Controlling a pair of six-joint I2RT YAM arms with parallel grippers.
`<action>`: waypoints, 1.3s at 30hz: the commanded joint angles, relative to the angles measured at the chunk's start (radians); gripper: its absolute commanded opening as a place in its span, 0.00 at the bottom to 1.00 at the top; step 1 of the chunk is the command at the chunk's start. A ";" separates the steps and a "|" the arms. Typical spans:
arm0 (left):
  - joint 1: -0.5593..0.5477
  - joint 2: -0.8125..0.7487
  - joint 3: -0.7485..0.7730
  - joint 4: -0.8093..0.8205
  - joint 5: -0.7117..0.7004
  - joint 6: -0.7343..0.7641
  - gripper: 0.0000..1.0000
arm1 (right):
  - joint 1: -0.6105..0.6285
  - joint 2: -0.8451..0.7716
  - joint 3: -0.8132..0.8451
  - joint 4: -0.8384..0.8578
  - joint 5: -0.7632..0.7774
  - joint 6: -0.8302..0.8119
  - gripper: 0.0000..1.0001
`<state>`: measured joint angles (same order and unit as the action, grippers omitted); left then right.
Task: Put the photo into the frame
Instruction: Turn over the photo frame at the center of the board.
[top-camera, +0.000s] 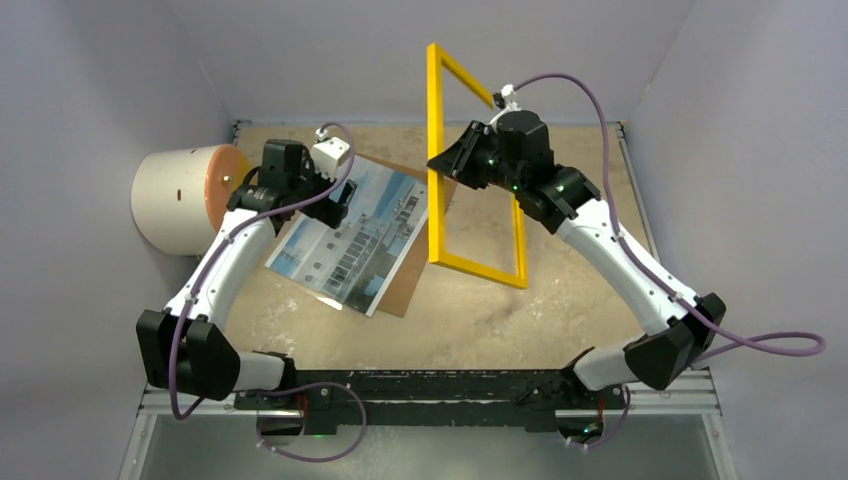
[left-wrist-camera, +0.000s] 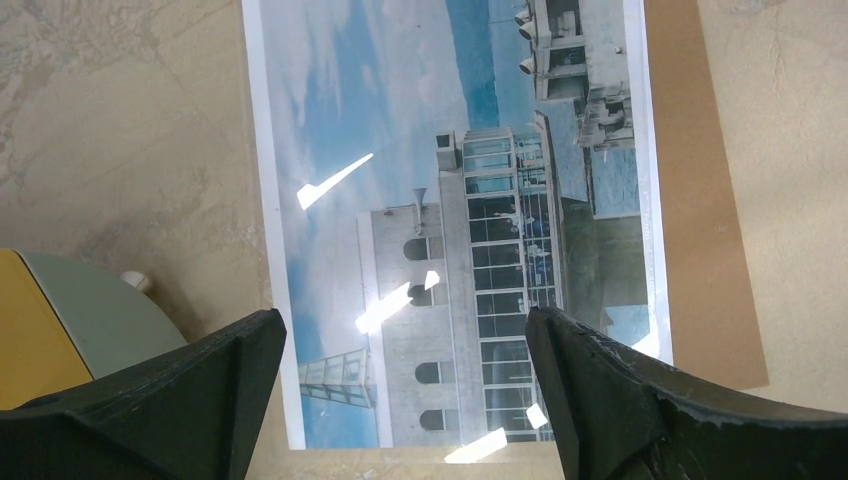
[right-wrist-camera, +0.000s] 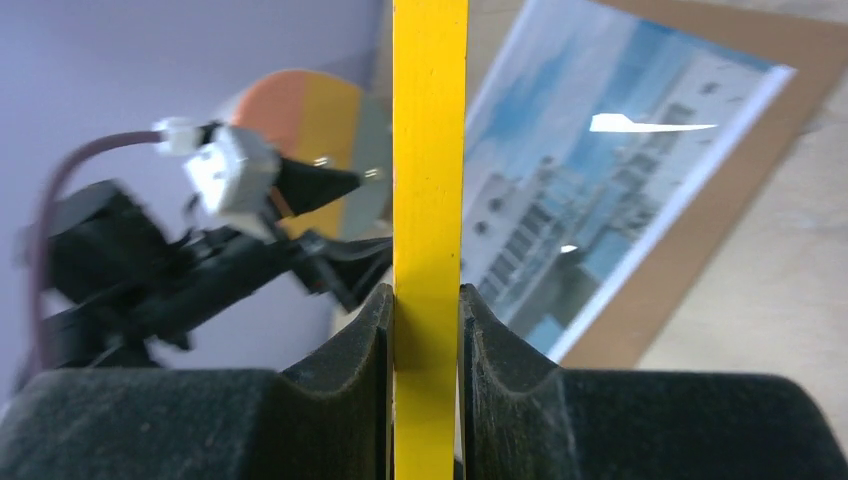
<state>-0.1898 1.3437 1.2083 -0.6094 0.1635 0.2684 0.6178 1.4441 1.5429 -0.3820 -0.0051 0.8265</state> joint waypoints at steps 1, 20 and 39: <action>0.009 -0.051 0.047 -0.005 0.020 -0.026 1.00 | 0.000 -0.048 -0.008 0.184 -0.222 0.158 0.00; 0.010 -0.081 0.030 0.008 -0.040 -0.022 1.00 | -0.014 0.139 -0.310 1.313 -0.560 0.851 0.00; 0.010 -0.016 -0.187 0.162 -0.247 0.127 1.00 | -0.280 -0.036 -0.731 1.156 -0.673 0.662 0.71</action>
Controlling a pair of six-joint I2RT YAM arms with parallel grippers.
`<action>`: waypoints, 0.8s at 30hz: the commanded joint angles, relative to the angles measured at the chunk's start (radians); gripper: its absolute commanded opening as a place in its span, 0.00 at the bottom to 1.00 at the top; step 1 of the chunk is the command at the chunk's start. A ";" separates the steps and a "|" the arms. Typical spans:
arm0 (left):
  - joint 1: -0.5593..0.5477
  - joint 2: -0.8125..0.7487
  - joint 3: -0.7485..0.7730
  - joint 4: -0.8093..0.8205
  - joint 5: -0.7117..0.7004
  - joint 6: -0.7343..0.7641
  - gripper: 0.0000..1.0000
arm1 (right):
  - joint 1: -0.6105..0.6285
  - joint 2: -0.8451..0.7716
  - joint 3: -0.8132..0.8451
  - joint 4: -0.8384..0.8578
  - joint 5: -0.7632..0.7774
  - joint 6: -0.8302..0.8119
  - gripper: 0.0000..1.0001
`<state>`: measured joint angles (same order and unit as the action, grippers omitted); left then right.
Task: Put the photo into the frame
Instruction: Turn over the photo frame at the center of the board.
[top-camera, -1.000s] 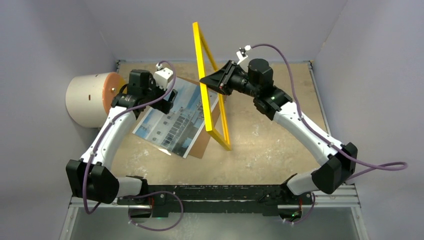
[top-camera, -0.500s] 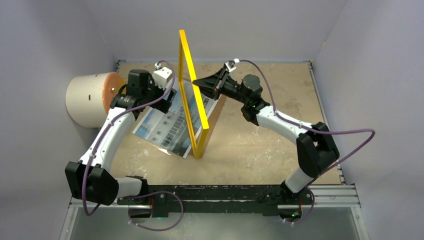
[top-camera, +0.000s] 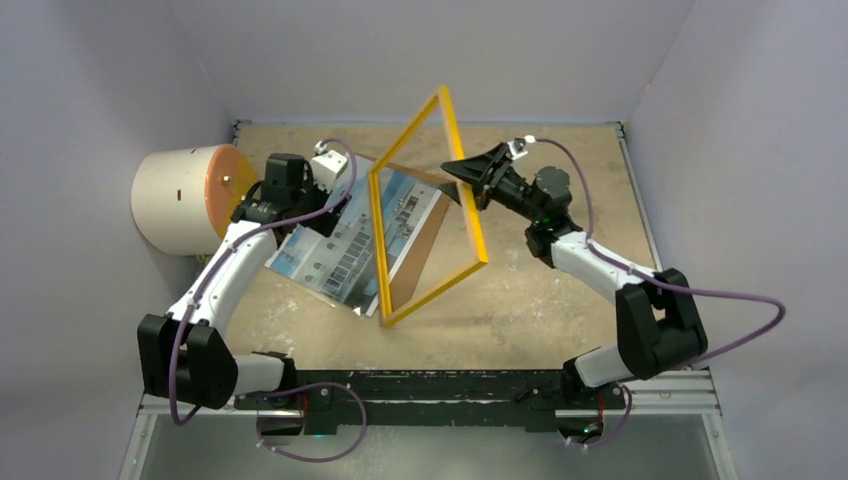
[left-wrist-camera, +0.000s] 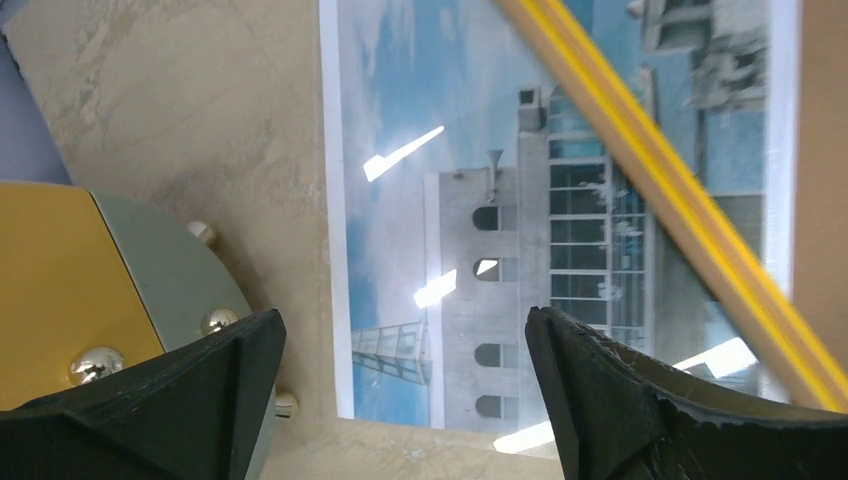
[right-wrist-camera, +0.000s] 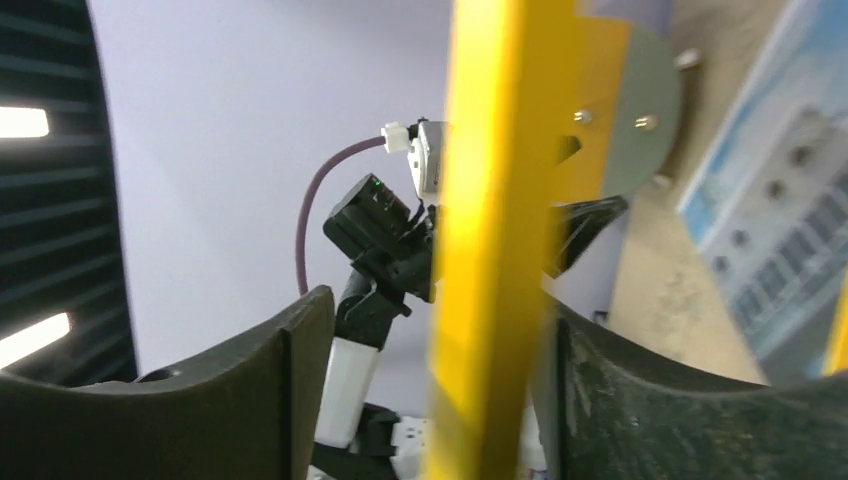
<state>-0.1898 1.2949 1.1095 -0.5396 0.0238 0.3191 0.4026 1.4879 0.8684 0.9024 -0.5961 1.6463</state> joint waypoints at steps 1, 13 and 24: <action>0.010 0.061 -0.113 0.123 -0.134 0.099 1.00 | -0.084 -0.090 -0.088 -0.138 -0.104 -0.170 0.75; 0.002 0.263 -0.203 0.326 -0.260 0.165 1.00 | -0.220 -0.112 -0.123 -0.584 -0.104 -0.626 0.64; -0.050 0.308 -0.304 0.457 -0.393 0.245 1.00 | -0.226 0.030 0.150 -1.207 0.234 -1.169 0.54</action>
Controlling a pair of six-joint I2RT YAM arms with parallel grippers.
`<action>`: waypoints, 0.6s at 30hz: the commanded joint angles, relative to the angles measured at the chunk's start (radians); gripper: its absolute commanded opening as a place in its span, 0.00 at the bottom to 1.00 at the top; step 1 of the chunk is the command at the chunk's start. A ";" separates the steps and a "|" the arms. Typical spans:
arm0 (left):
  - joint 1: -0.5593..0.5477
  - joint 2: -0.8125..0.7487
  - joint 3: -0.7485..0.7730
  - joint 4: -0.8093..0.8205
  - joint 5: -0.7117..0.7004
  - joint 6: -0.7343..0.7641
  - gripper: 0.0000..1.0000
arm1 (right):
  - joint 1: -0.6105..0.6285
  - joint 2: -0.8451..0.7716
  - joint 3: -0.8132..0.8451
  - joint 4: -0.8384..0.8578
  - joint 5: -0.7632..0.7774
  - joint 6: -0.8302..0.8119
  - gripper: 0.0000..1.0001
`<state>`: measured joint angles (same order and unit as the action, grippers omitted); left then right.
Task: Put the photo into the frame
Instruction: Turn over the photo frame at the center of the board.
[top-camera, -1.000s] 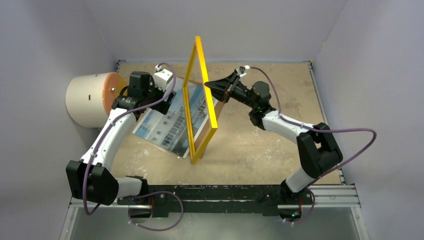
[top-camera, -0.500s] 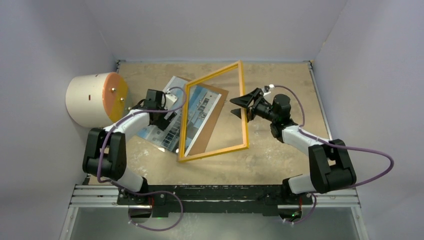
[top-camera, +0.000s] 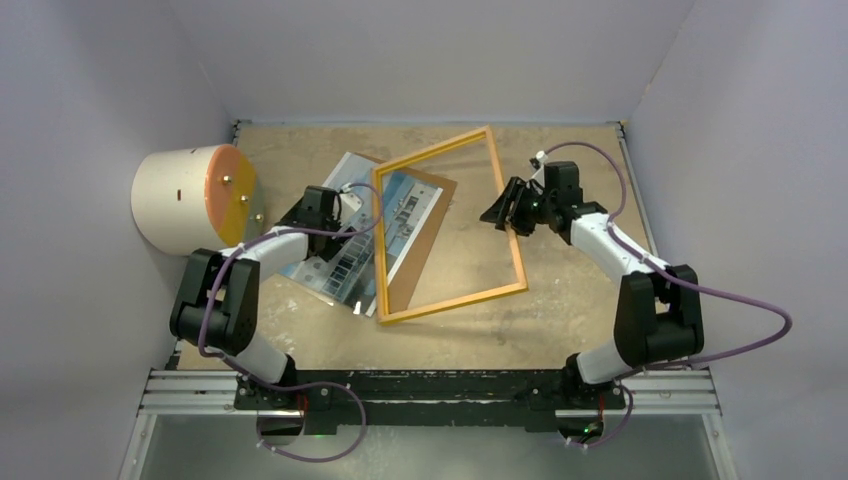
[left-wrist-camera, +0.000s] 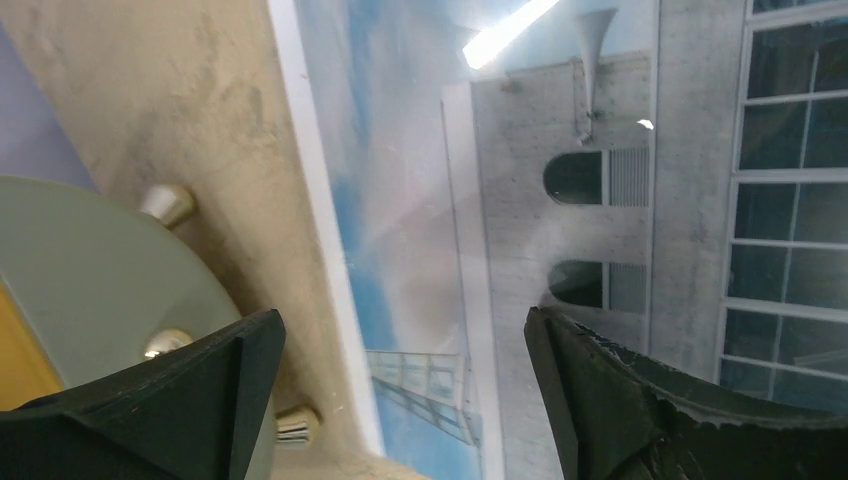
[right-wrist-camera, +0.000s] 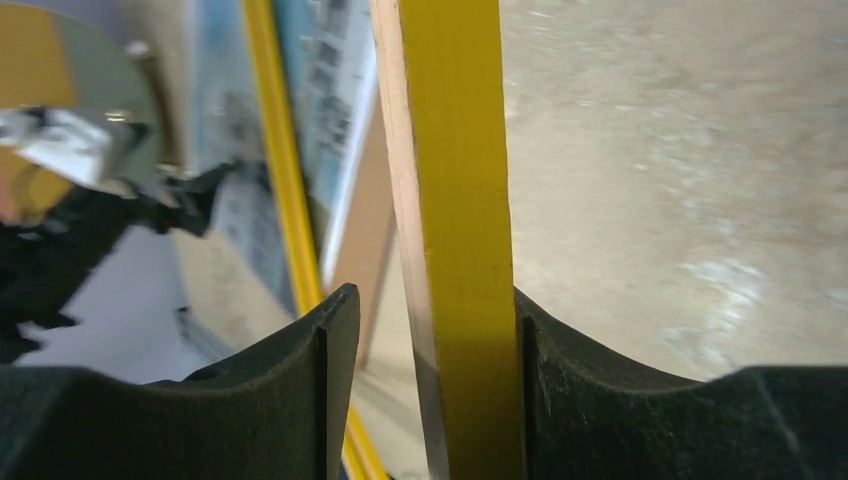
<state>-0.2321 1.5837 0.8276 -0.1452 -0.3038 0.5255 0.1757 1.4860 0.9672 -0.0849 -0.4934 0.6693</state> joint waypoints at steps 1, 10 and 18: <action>-0.007 0.019 -0.025 0.063 -0.064 0.040 1.00 | 0.001 0.044 0.057 -0.240 0.154 -0.210 0.54; -0.007 -0.012 -0.056 0.072 -0.061 0.072 1.00 | 0.001 0.092 -0.007 -0.231 0.321 -0.237 0.50; -0.005 -0.039 -0.030 0.033 -0.036 0.074 1.00 | 0.006 0.070 -0.007 -0.260 0.484 -0.215 0.52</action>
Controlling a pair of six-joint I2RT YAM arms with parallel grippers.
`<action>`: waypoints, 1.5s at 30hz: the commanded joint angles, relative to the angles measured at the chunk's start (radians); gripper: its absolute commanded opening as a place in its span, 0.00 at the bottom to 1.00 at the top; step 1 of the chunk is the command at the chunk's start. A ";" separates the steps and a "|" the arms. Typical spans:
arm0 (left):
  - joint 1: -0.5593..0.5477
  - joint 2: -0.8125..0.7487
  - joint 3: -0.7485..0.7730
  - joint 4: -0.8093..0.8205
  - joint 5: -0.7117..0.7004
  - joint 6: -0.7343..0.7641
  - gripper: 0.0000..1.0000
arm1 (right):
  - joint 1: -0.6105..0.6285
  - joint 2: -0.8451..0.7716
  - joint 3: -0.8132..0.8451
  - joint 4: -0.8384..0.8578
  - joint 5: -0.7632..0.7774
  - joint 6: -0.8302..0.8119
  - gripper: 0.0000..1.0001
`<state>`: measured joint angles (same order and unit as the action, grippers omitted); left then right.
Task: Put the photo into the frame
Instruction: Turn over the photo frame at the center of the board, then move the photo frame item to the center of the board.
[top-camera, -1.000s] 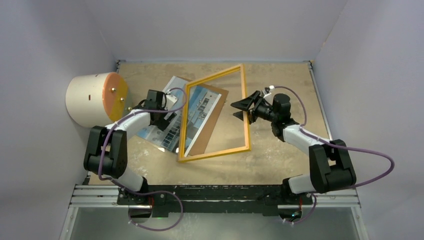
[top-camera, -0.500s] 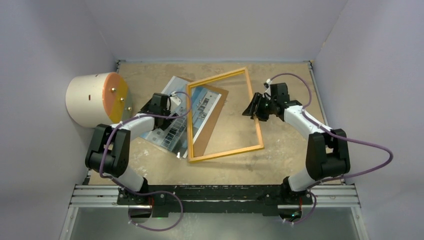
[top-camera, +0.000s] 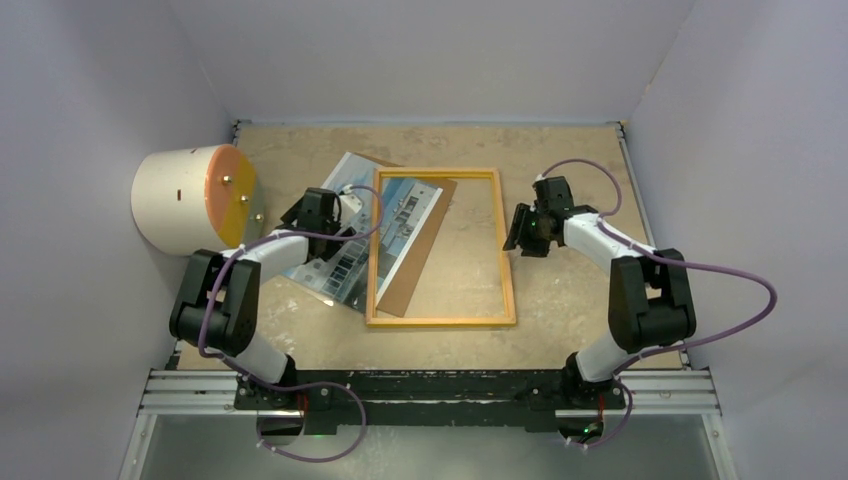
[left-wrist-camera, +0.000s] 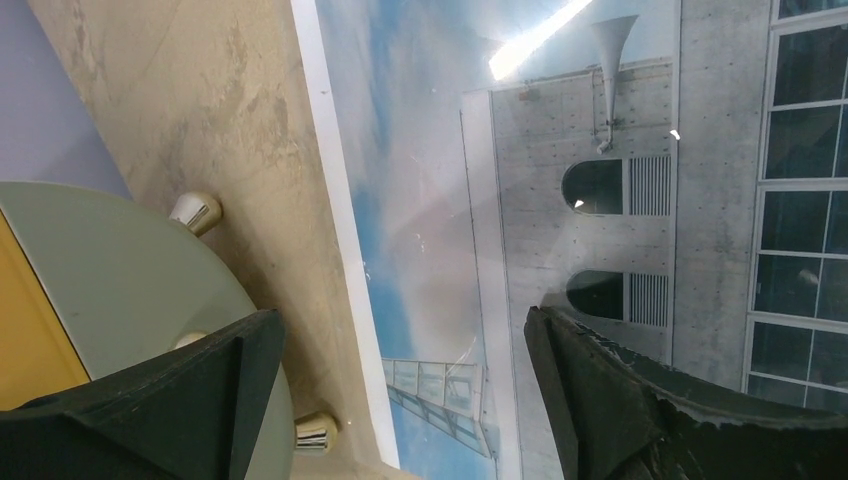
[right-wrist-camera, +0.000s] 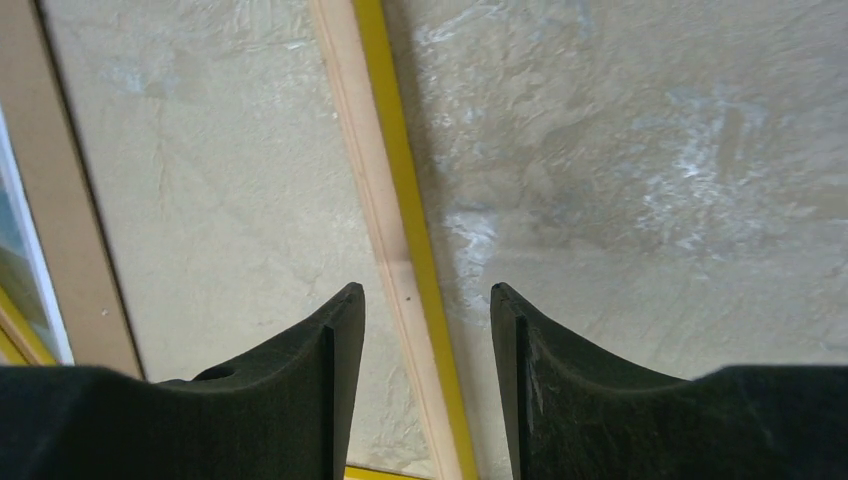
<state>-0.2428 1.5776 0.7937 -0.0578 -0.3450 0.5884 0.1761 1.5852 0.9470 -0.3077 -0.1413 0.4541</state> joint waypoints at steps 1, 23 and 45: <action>0.011 -0.037 0.013 -0.074 0.020 -0.002 1.00 | 0.017 -0.052 0.022 -0.038 0.171 0.014 0.52; 0.220 -0.050 0.145 -0.257 0.256 -0.196 1.00 | 0.794 0.650 0.930 -0.172 0.684 0.216 0.67; 0.243 0.017 0.027 -0.149 0.176 -0.099 1.00 | 0.703 0.507 0.628 -0.127 0.725 0.313 0.12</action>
<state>-0.0067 1.5772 0.8562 -0.2260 -0.1455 0.4599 0.9524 2.2105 1.7065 -0.4404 0.5804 0.7246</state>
